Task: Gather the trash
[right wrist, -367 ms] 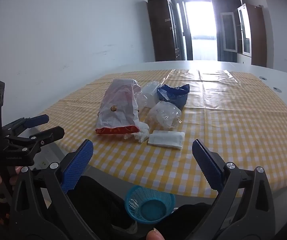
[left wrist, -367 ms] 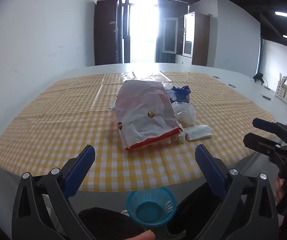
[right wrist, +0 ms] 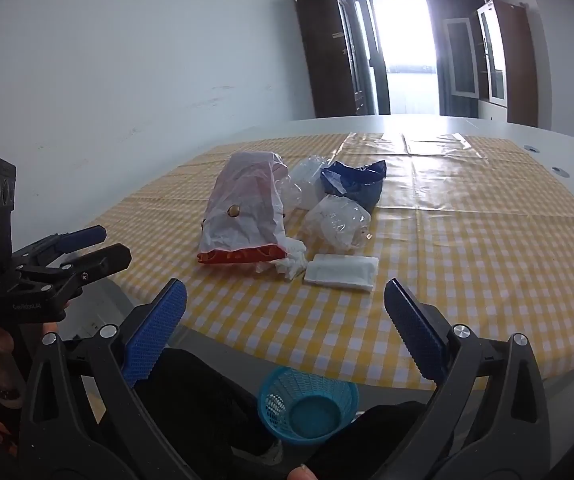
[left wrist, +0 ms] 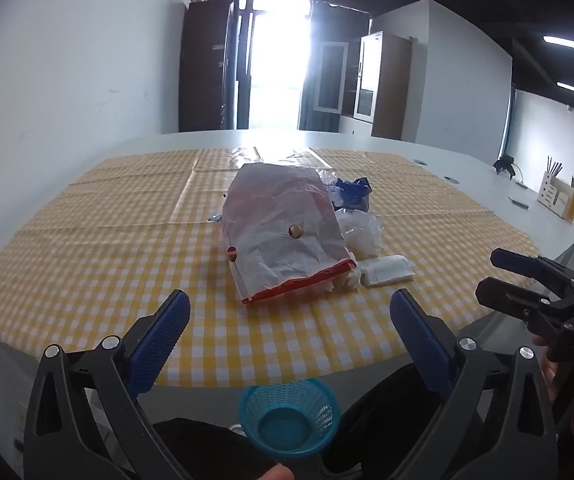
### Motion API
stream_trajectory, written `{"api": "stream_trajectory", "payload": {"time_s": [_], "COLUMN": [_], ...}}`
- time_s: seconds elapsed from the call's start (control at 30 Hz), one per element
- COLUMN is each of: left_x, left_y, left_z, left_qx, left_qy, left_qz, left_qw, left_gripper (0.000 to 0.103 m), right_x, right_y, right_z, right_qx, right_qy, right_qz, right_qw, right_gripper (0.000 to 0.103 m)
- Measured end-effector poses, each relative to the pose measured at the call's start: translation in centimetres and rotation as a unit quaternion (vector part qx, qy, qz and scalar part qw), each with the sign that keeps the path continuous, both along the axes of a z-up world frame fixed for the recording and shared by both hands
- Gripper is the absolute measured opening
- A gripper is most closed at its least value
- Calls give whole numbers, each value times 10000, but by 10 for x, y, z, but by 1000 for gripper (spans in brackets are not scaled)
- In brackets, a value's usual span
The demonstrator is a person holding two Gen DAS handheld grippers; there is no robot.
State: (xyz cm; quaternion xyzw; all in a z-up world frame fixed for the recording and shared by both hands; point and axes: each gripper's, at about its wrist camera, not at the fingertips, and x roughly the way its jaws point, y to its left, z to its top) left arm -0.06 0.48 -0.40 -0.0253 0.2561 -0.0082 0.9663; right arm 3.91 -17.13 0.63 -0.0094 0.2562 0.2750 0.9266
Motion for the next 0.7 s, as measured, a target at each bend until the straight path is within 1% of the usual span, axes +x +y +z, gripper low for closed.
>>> {"api": "stream_trajectory", "payload": {"time_s": [0.07,0.17,0.2,0.27,0.37,0.6,0.7], "left_x": [0,-1,0,3,4,7,7], "left_y": [1,14,15,16,15,12,13], "left_z": [-1,-1,-1,-3,-5,-9,-10], "left_qx": [-29,-276,-291,-239,-332,-357,-459], "left_qy": [-1,-124,-108,-42,-15,-15,-36], "left_qz": [43,231,230,179,12,-48,-103], "left_qw": [10000,9993,9993,9995,9994,9993,9989], "left_gripper": [97,97,97,97,97,97,97], "right_x": [0,2,3,4,7,10,10], "right_y": [1,0,-1,-1,-1,-4,-3], "right_z": [-1,-2,-3,-4,-7,-9,-9], "right_qx": [-56,-75,-82,-120,-120,-93,-132], "right_qy": [-51,-15,-5,19,39,56,47], "right_qz": [-61,-71,-69,-41,-17,-57,-83], "right_qw": [10000,9999,9999,9999,9999,9999,9999], "right_gripper": [95,95,95,95,95,95,95]}}
